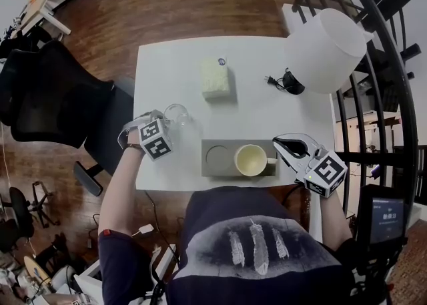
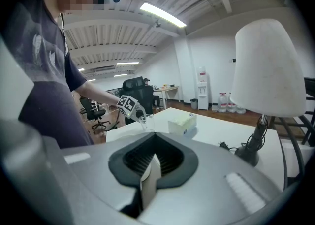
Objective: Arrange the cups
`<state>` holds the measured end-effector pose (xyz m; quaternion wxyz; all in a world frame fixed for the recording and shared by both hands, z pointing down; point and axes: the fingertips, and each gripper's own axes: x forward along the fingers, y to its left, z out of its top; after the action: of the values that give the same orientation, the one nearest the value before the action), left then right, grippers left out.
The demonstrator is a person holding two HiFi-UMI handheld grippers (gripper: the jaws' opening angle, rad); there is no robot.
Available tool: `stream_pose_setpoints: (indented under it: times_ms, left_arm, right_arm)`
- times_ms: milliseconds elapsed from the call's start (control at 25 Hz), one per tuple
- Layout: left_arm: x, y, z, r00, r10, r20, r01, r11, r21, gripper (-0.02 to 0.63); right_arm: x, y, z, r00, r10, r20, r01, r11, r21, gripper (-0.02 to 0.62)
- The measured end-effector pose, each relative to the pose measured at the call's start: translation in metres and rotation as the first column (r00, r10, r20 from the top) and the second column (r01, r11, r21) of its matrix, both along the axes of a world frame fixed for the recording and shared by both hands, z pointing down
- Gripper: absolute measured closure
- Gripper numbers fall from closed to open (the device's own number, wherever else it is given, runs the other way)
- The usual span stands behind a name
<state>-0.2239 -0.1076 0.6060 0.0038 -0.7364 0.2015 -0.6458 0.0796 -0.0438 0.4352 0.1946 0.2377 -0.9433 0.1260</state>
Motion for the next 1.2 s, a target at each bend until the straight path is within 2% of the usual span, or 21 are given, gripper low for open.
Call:
stream_pose_setpoints:
  times_ms: [320,560,720,920,1200]
  left_arm:
    - [0.001,0.006,0.004,0.995,-0.066,-0.08,0.064,0.998,-0.028,0.565]
    - [0.001,0.018,0.002,0.991,-0.078,-0.106,0.072,0.996,-0.06,0.564]
    - [0.0,0.023,-0.007,0.978,-0.134,-0.161,0.124,0.99,-0.075,0.563]
    - [0.004,0.02,-0.044,0.963,-0.165,-0.214,0.16,0.986,-0.04,0.565]
    - [0.019,0.028,-0.1,0.967,-0.112,-0.23,0.121,0.992,0.027,0.564]
  right_arm:
    - [0.002,-0.003,0.0,1.0,0.012,-0.001,-0.012,1.0,0.007,0.592]
    - [0.006,-0.005,0.002,0.999,0.032,-0.003,-0.032,0.999,0.0,0.592]
    - [0.007,-0.006,0.002,0.999,0.035,0.001,-0.035,0.999,0.001,0.592]
    - [0.008,-0.006,0.0,1.0,0.027,0.012,-0.027,1.0,0.007,0.592]
    - [0.008,-0.005,-0.003,1.0,0.013,0.029,-0.014,1.0,0.014,0.592]
